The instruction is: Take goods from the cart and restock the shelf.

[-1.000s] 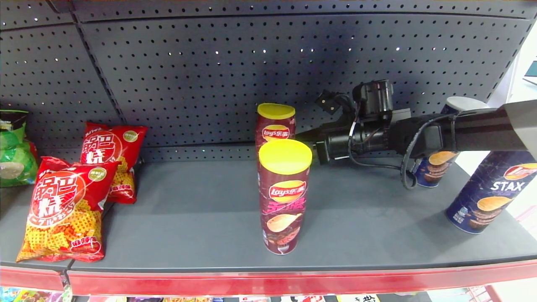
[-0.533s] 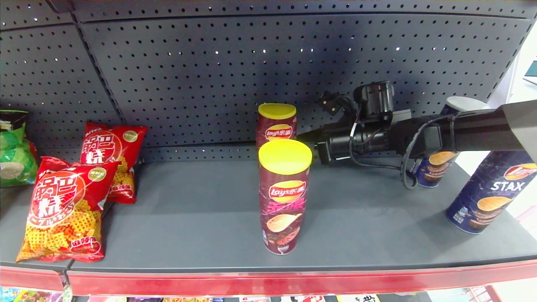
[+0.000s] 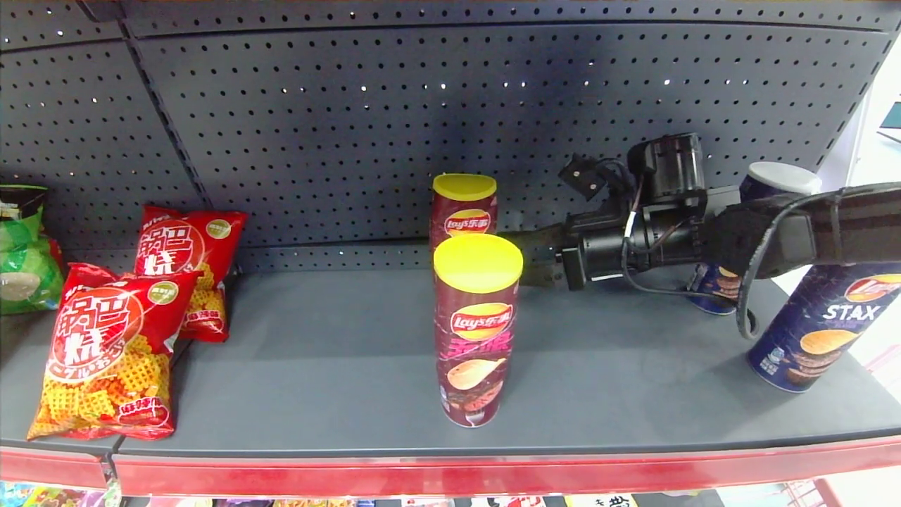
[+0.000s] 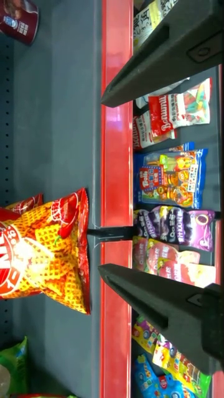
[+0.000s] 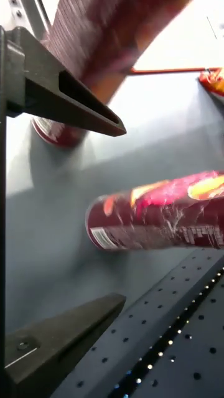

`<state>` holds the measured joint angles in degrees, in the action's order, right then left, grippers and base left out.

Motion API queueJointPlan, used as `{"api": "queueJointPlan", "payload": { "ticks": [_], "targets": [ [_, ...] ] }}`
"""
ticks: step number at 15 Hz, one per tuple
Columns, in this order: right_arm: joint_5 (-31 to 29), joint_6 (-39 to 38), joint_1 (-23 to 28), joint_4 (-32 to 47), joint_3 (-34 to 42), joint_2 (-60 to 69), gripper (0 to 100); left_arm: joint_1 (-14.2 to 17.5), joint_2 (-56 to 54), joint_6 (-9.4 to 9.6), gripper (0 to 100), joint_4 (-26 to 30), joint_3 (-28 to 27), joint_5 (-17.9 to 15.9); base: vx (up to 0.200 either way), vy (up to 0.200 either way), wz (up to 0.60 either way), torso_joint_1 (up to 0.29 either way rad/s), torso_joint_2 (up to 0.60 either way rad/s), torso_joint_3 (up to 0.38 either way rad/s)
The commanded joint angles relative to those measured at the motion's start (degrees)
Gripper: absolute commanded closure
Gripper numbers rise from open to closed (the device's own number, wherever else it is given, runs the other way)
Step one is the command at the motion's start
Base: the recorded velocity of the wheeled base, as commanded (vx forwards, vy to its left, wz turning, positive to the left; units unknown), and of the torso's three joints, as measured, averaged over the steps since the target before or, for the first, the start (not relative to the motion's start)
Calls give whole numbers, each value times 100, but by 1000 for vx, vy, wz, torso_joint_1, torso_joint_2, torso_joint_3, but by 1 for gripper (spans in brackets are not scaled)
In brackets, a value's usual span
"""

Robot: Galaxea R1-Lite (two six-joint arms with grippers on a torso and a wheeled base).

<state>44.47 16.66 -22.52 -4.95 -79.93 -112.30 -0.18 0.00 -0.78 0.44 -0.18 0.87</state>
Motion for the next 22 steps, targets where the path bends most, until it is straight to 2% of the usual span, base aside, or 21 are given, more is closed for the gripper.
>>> {"api": "queueJointPlan", "payload": {
  "ticks": [1, 9, 22],
  "targets": [
    [0, 3, -16, -24, 294, 340, 0, 1, 0, -1, 0, 0, 1, 1, 0, 0, 0, 0, 0, 0],
    [0, 3, -332, -32, 505, 481, 0, 1, 0, -1, 0, 0, 1, 1, 0, 0, 0, 0, 0, 0],
    [-17, 3, -376, -32, 725, 534, 0, 1, 0, -1, 0, 0, 1, 1, 0, 0, 0, 0, 0, 0]
  ]
}}
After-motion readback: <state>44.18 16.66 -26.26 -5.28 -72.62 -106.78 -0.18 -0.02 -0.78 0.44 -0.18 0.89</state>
